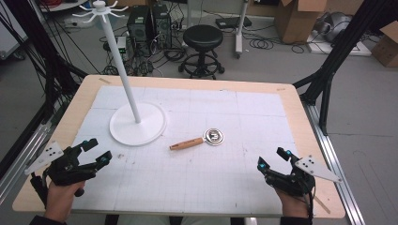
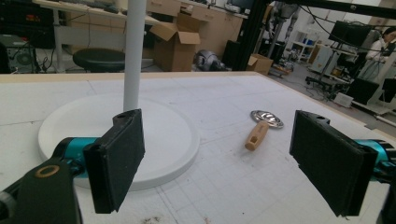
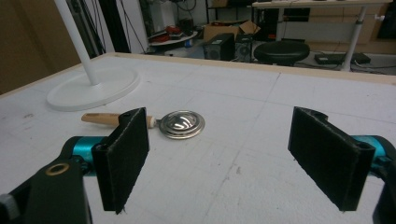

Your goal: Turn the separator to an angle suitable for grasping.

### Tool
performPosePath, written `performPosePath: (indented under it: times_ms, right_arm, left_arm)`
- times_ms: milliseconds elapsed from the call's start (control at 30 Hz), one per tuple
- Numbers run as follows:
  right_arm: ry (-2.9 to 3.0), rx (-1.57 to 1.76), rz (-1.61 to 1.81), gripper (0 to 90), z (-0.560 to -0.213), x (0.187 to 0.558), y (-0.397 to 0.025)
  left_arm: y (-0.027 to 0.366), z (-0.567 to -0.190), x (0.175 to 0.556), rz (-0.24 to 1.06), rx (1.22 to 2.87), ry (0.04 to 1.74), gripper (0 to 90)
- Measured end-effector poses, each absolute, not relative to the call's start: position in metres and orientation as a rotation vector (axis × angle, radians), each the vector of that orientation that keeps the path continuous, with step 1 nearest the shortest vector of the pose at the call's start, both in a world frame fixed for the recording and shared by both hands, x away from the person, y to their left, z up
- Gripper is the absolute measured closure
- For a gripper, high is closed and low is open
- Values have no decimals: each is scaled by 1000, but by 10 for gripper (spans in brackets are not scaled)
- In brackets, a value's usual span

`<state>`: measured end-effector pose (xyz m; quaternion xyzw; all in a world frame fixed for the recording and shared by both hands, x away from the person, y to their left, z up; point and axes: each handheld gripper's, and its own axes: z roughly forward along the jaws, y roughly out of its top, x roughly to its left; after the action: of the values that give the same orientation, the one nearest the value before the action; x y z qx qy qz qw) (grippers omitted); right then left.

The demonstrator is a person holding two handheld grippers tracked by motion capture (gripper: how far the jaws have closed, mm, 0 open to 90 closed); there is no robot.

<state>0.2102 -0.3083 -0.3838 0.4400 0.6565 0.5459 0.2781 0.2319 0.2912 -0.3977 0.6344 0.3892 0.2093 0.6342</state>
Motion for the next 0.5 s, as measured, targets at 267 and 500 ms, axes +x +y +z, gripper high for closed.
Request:
performPosePath:
  times_ms: [267,500]
  right_arm:
    - [1794,1180,1499,198,-386,214,-304]
    - [1887,1131,1512,238,-389,225,-278]
  left_arm:
    - [294,-400,236,480,1453,908,185]
    - [295,-400,233,484,1449,918,185]
